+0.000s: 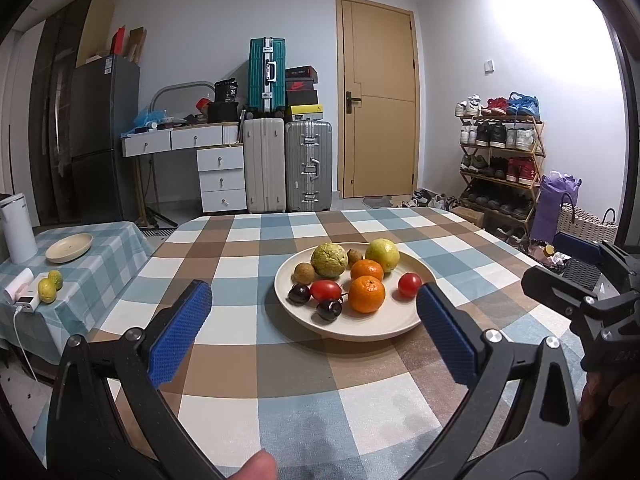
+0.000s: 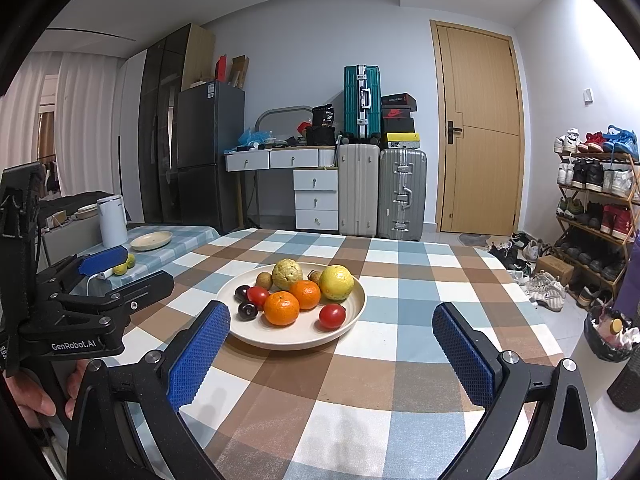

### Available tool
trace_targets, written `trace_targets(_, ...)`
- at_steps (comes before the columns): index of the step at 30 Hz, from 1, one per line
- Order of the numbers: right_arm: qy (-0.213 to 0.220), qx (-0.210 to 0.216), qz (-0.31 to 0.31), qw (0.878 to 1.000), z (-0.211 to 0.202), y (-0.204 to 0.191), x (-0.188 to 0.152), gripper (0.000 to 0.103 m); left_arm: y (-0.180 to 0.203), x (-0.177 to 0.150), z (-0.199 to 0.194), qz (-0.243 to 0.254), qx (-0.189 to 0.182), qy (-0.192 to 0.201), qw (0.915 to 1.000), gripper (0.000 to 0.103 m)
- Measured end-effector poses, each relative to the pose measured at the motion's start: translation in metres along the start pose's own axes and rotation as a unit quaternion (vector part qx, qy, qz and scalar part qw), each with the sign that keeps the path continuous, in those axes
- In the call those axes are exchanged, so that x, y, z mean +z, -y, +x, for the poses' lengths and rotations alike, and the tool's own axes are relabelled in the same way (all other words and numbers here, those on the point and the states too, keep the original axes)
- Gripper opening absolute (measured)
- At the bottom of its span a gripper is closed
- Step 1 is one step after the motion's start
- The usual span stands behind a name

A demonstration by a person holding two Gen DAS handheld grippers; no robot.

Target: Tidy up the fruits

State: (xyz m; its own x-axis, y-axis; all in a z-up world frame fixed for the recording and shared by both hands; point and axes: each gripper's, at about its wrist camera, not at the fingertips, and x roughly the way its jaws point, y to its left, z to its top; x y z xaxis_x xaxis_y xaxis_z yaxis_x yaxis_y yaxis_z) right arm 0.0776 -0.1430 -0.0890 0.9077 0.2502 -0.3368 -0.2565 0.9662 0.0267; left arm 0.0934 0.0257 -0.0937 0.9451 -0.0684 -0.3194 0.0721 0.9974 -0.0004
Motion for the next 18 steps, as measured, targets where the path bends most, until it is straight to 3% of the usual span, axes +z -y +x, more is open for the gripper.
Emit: trace_targets(18,0.0,0.0,0.0,1.0,0.0001,0.0001,-0.0004,0.103,-0.0006,0.0002,-0.0009,0.0,0.001,-0.001,1.0,0.102)
